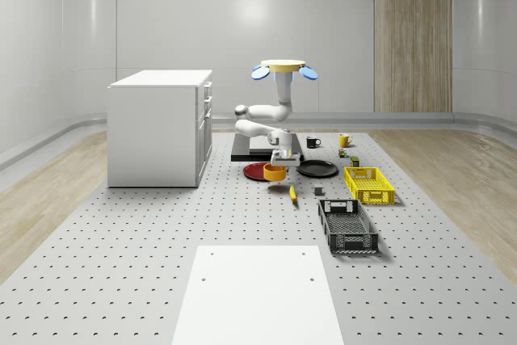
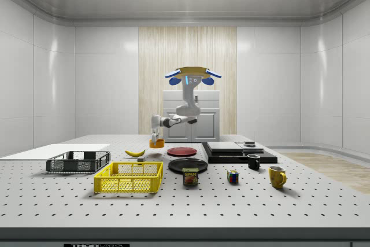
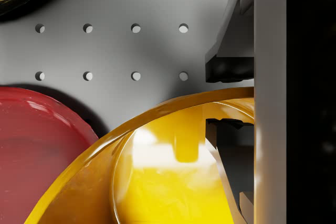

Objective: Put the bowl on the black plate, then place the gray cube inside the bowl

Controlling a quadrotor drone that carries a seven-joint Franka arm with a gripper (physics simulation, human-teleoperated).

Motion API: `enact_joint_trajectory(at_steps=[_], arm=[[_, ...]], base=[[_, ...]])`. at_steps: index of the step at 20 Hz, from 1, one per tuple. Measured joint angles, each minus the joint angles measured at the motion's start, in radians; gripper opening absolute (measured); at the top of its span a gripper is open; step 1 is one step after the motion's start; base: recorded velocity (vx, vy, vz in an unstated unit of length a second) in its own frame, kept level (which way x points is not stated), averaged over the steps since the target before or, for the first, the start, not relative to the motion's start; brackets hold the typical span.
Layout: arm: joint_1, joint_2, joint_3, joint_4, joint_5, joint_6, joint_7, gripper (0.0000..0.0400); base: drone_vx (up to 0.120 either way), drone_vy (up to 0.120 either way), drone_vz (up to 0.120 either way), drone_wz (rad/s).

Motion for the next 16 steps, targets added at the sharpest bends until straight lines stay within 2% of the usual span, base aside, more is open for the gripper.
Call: enact_joint_trajectory(at_steps=[16], arm=[[0.001,0.003,0.000,0.000,-0.001,-0.002,-0.001,0.0100]], base=[[-0.120,0.120,0.000,0.000]])
